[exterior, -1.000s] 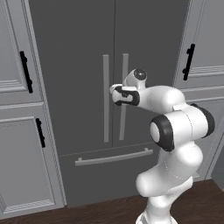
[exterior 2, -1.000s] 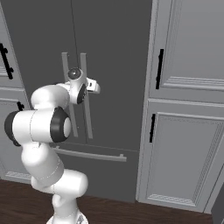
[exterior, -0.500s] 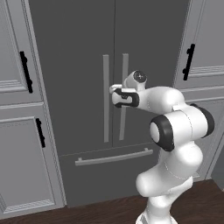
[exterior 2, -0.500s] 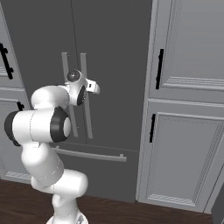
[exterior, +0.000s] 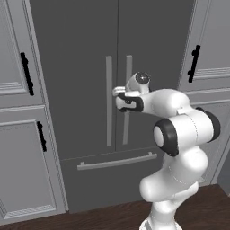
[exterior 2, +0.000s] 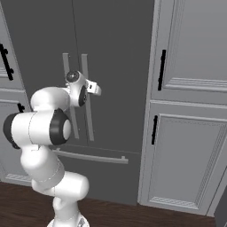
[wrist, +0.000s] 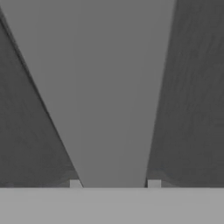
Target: Grab a lemon wedge from the fridge and one ice cube from the ice bowl, and put them in the glass of lemonade.
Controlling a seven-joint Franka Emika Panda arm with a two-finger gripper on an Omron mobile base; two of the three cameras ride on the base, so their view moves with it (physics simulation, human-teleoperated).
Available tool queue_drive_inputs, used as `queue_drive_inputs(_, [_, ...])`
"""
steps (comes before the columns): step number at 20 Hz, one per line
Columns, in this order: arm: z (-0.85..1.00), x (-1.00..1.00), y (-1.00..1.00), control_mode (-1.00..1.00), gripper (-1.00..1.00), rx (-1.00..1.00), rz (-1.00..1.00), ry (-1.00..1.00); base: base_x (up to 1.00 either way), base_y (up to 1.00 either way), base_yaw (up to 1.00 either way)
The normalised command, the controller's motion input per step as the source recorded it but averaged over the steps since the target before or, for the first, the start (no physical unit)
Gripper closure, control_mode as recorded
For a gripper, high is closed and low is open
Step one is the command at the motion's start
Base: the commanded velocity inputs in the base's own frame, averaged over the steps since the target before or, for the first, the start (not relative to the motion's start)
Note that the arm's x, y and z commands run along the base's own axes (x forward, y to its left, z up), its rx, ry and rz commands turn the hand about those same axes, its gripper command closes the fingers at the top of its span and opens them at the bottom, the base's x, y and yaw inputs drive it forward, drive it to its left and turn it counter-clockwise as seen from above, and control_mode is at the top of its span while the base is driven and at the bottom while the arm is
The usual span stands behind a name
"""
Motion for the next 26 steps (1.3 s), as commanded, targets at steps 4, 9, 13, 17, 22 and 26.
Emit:
queue_drive_inputs(4, [0.13,-0.37,-0.88,-1.0,1.0,0.06,-0.15,0.02,0.0,0.0,0.0])
queue_drive_inputs(9, [0.07,-0.58,-0.88,-1.0,1.0,0.13,-0.18,0.01,0.0,0.0,0.0])
queue_drive_inputs(13, [0.0,-0.71,-0.96,-1.0,1.0,0.13,-0.24,0.0,0.0,0.0,0.0])
queue_drive_inputs(17, [0.0,-0.66,-0.94,-1.0,1.0,0.11,-0.23,0.0,0.0,0.0,0.0])
queue_drive_inputs(22, [0.12,-0.5,-0.92,-1.0,1.0,0.11,-0.19,0.0,0.0,0.0,0.0])
queue_drive_inputs(26, [0.09,-0.6,-0.88,-1.0,1.0,0.13,-0.2,0.0,0.0,0.0,0.0])
